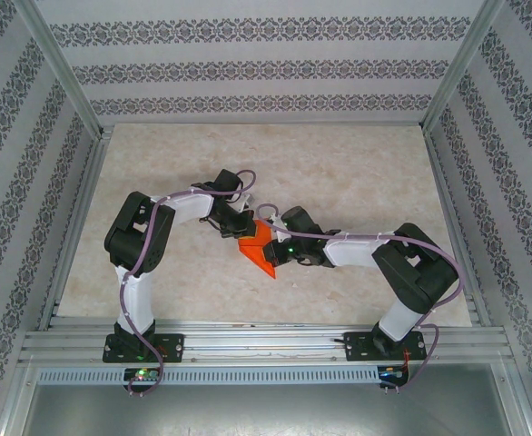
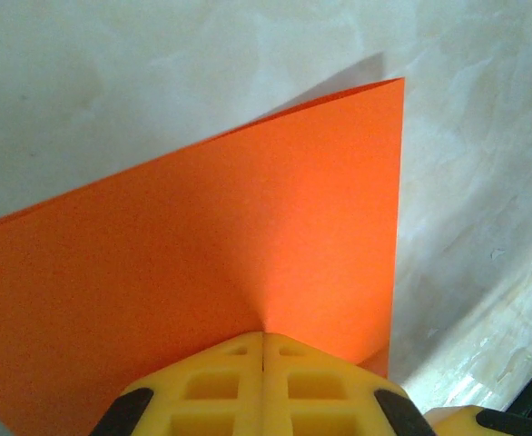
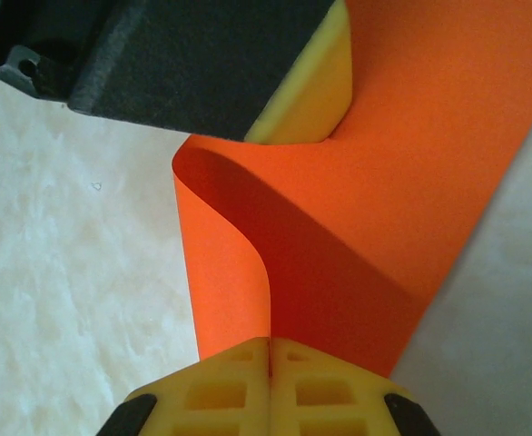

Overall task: Fold a paper plane with a square sheet of paper (fold left side to right side)
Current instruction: Third fold the triangle at the center of the table.

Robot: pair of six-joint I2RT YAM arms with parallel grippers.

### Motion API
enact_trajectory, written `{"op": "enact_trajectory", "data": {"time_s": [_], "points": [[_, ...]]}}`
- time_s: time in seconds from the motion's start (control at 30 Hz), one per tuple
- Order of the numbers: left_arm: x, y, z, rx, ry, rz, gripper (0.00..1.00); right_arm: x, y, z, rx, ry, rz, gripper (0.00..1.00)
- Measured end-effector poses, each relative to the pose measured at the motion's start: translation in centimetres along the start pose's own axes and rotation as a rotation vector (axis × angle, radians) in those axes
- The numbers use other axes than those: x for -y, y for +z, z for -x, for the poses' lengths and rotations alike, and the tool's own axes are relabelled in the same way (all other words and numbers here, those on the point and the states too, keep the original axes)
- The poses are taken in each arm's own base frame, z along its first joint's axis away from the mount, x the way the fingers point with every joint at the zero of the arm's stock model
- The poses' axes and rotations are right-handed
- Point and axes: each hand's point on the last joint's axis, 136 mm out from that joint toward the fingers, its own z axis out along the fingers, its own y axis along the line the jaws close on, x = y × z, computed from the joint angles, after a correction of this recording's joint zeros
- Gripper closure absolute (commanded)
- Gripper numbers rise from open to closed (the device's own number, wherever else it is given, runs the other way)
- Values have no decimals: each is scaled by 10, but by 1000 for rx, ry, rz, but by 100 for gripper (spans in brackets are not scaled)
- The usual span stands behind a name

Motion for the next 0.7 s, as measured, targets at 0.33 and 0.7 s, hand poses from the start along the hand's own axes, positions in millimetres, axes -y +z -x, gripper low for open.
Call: {"op": "enact_trajectory", "data": {"time_s": [0.33, 0.7], "points": [[0, 0, 0, 0, 1, 0, 100, 5, 2, -4, -16, 6, -21, 100], [0, 0, 0, 0, 1, 0, 100, 6, 4, 2, -8, 3, -28, 100]]}}
